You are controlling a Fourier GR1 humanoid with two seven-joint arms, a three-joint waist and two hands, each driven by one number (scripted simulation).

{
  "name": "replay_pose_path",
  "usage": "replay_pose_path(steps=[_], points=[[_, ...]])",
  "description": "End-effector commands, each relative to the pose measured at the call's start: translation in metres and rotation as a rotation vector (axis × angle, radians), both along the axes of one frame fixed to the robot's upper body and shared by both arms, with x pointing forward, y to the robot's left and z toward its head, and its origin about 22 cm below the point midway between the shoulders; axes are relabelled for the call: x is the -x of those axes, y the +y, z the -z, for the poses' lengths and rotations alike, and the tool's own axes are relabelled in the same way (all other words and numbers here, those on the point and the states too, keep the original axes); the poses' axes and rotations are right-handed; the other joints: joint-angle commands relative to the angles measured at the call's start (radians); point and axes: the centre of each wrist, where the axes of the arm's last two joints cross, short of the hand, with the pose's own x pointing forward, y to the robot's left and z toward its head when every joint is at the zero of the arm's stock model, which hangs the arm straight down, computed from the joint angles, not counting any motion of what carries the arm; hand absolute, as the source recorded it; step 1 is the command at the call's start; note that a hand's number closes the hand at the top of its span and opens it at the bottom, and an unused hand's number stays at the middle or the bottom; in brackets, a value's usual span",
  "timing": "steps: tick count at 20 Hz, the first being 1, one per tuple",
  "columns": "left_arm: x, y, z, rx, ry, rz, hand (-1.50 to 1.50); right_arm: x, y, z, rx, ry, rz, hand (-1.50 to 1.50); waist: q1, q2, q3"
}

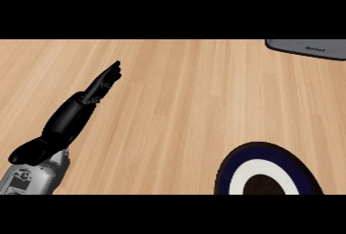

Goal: Pick the tomato from the plate and place it in the plate

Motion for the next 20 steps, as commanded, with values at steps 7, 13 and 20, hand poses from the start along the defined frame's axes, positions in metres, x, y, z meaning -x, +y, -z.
replay_pose_path(steps=[7, 13, 20], points=[[-0.004, -0.001, 0.0, -0.001, 0.022, -0.018, 0.0, 0.009, -0.012, 0.014, 0.166, -0.116, 0.23, 1.5, -0.04, -0.017, 0.003], [-0.006, 0.008, 0.004, 0.0, 0.036, -0.072, 0.0, 0.02, -0.024, 0.046, 0.105, -0.081, 0.267, 1.5, -0.076, -0.029, 0.006], [-0.003, 0.013, 0.01, 0.005, 0.054, -0.107, 0.0, 0.034, -0.036, 0.073, -0.093, -0.246, 0.343, -1.5, -0.114, -0.038, 0.01]])
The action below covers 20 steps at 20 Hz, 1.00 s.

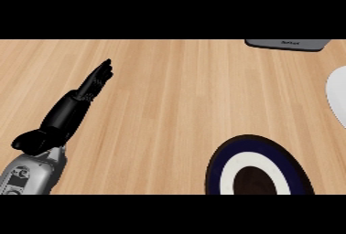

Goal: Pick the tomato from the plate and place it in the plate

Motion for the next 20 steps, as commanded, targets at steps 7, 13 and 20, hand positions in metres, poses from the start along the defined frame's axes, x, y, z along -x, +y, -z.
replay_pose_path(steps=[7, 13, 20], points=[[0.001, 0.002, 0.005, 0.005, 0.02, -0.017, 0.0, 0.009, 0.005, 0.07, -0.019, -0.215, 0.259, -1.5, -0.016, -0.01, -0.004], [0.0, -0.002, 0.003, -0.003, 0.005, 0.002, 0.0, 0.004, 0.015, 0.081, 0.099, -0.288, 0.196, -1.5, -0.004, -0.021, -0.008], [0.001, 0.001, 0.01, -0.008, 0.036, 0.007, 0.0, -0.015, 0.026, 0.049, 0.27, -0.52, 0.103, -1.5, 0.025, -0.034, -0.012]])
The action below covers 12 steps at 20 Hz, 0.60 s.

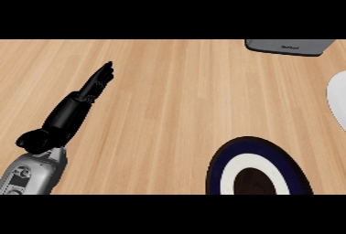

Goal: Pick the tomato from the plate and place it in the plate

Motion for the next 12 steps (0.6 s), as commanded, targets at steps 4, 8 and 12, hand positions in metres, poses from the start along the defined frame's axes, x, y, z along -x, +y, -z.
replay_pose_path(steps=[4, 8, 12], points=[[-0.001, -0.004, 0.0, 0.001, 0.004, 0.007, 0.0, -0.021, 0.016, -0.031, 0.16, -0.489, 0.106, -1.5, 0.0, -0.015, 0.001], [-0.001, -0.002, 0.006, -0.004, 0.024, -0.008, 0.0, -0.031, 0.027, -0.04, 0.235, -0.633, 0.037, -1.5, -0.007, -0.019, -0.002], [-0.003, -0.001, 0.005, 0.003, 0.02, -0.005, 0.0, -0.041, 0.043, -0.03, 0.277, -0.712, -0.028, -1.5, -0.017, -0.016, -0.005]])
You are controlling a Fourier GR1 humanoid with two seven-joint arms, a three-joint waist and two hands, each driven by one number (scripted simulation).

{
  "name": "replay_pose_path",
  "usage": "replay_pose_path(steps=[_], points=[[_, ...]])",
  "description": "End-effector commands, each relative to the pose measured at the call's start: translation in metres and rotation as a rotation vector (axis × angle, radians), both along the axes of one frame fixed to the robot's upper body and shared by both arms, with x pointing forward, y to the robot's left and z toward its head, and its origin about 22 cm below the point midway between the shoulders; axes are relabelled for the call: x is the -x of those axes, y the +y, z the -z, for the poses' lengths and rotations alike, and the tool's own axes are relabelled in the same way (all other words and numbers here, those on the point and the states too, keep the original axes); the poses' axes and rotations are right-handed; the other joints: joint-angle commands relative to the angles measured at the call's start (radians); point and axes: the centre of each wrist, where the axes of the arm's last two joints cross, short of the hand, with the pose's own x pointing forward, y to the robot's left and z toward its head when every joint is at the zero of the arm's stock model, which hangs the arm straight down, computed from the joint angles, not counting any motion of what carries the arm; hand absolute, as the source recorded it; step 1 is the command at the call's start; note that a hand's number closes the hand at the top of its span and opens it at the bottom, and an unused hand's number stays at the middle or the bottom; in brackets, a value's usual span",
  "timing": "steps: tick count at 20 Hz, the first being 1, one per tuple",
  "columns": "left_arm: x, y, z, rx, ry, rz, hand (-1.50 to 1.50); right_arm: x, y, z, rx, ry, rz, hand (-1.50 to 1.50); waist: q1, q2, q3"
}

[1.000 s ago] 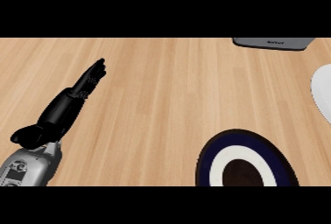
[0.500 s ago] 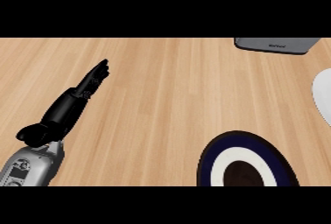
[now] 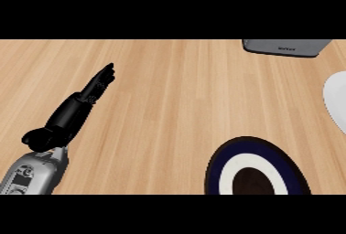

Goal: Pick the tomato from the plate and place it in the plate

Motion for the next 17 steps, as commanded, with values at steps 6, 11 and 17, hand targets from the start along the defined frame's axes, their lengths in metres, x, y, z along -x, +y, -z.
replay_pose_path(steps=[6, 11, 17], points=[[0.0, 0.004, -0.001, -0.004, -0.005, -0.022, 0.0, -0.024, 0.046, 0.031, -0.035, -0.347, -0.013, -1.5, -0.017, -0.004, -0.003], [-0.002, 0.005, -0.001, -0.02, 0.001, -0.03, 0.0, -0.033, 0.069, 0.05, -0.076, -0.383, -0.044, -1.5, -0.027, -0.002, -0.005], [0.0, 0.005, 0.001, -0.002, 0.0, -0.039, 0.0, -0.042, 0.097, 0.064, -0.121, -0.37, -0.087, -1.5, -0.028, -0.005, -0.007]])
